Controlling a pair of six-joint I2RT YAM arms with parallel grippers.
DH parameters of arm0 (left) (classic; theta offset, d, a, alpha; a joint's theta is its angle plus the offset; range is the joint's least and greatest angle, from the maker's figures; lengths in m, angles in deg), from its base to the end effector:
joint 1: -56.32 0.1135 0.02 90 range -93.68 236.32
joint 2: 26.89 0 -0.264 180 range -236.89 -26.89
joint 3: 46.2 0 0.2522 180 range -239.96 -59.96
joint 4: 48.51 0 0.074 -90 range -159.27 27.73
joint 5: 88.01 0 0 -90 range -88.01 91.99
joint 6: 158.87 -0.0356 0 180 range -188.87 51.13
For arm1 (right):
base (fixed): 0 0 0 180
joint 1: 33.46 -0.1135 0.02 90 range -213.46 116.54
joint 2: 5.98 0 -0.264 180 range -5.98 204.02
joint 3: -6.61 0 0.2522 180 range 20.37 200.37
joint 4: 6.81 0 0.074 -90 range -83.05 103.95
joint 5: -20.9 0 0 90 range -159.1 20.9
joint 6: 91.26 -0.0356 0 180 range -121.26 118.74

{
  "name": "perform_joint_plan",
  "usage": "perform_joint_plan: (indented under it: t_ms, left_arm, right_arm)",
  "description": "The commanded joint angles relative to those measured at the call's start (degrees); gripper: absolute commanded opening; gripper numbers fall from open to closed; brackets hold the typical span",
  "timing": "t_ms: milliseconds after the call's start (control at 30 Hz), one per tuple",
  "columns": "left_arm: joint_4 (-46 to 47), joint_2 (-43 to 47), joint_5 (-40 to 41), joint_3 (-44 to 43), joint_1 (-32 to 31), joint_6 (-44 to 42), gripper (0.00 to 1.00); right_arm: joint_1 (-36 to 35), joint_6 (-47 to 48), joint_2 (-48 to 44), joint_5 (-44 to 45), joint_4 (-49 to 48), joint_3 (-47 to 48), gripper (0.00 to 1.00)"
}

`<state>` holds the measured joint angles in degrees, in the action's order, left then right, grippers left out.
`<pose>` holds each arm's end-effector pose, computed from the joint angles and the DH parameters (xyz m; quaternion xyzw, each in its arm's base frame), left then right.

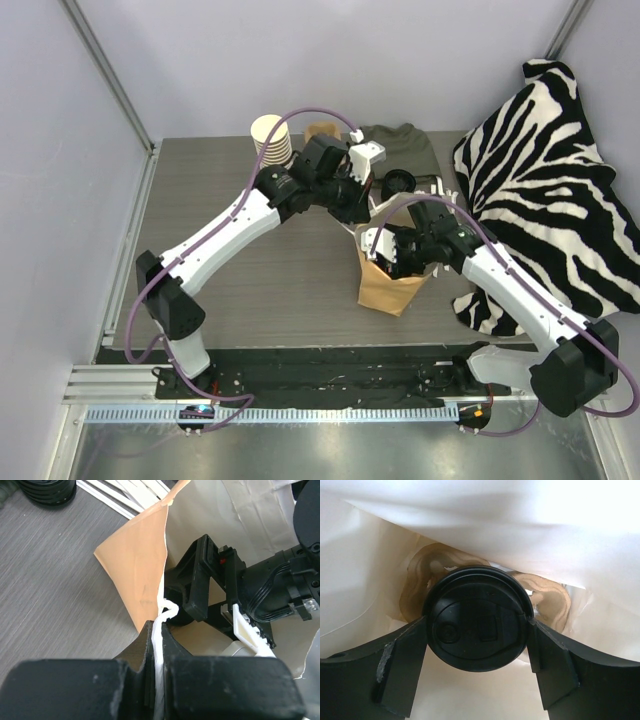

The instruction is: Pack the takeout coffee

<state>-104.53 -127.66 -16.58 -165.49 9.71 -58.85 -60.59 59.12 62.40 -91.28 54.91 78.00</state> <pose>0.2624 -0.2941 0.3874 0.3456 0.8180 -0.3344 0.3156 0.1987 0.1169 0.2808 -0.6910 0.6467 0.1018 0.3066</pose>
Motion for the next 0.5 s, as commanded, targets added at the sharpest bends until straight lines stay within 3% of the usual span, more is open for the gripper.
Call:
perform_joint_plan:
  t_ms: [0,67,467]
  left_arm:
    - [-3.4,1.4,-1.1,1.2,-0.1,-1.8,0.00]
    - [-3.5,1.4,-1.0,1.2,-0.1,-2.2,0.00]
    - [-3.5,0.8,-0.1,0.7,-0.2,-3.3,0.00]
  right_arm:
    - [0.2,-1.7,0.0,0.9,7.4,0.9,0.86]
    - [0.2,-2.0,0.1,0.8,7.3,1.3,0.94]
    - [0.3,-4.0,-1.2,-0.8,7.1,4.2,0.98]
